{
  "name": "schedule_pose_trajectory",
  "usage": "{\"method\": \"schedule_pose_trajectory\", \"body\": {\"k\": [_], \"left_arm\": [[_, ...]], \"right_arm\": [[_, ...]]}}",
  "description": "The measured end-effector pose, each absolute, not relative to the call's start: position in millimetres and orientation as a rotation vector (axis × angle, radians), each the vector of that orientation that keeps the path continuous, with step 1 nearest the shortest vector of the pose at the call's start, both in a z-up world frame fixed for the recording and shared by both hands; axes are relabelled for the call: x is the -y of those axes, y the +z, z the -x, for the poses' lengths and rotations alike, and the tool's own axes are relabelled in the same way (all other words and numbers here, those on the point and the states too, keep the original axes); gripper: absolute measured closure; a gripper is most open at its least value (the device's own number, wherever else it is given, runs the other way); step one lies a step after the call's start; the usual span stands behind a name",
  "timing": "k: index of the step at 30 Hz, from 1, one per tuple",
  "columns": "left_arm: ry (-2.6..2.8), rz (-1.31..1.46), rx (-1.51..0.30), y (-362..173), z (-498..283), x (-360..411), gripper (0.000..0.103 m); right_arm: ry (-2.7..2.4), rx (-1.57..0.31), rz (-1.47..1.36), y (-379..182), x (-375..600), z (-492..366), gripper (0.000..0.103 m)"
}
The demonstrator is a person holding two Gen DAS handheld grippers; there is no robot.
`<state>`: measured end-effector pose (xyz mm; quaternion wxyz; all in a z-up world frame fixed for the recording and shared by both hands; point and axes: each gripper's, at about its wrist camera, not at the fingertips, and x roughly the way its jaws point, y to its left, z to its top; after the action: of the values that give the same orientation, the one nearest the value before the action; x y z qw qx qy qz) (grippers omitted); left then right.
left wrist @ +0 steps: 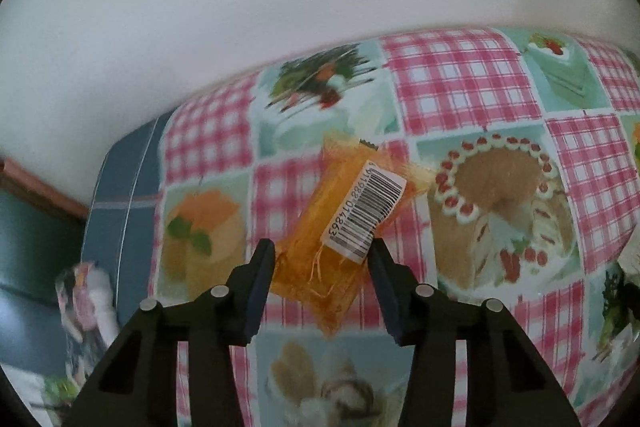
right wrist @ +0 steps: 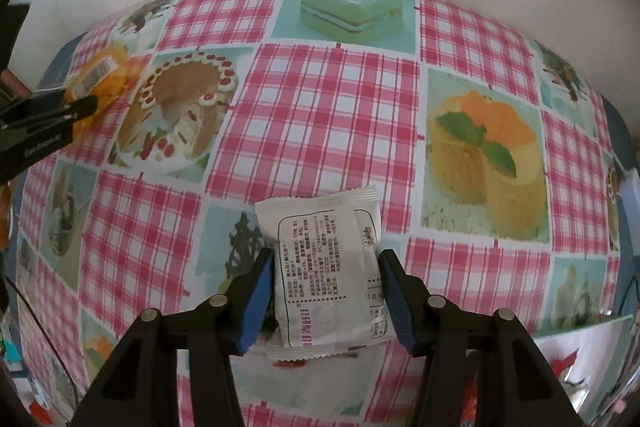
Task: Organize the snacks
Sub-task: 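Carry the white sachet with the right gripper while the left carries the orange cake to the tray, then open both grippers to drop the sachet and orange cake into the tray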
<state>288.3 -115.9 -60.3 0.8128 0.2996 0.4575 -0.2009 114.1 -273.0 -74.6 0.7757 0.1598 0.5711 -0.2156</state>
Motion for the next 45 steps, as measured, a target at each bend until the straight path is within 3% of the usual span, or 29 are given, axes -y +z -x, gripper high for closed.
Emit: {"method": "schedule_pose_trajectory", "body": {"k": [9,21,30,45], "left_arm": [[-0.432,-0.323,-1.078,-48,-239,64,0.057],[-0.493,-0.226,-1.064,14,-156,41,0.057],[-0.687,-0.207,-1.066,51,-62,81,0.057],[-0.970,-0.392,-1.063,38,81,190,0.056]], "right_arm": [[-0.471,-1.131,-0.423,-44,246,-75,0.048],[-0.521,-1.059,-0.583,-11,226,-13,0.047],[-0.694,-0.967,-0.736,9,234,82,0.047],[-0.998,-0.852,-0.924,0,313,222,0.047]]}}
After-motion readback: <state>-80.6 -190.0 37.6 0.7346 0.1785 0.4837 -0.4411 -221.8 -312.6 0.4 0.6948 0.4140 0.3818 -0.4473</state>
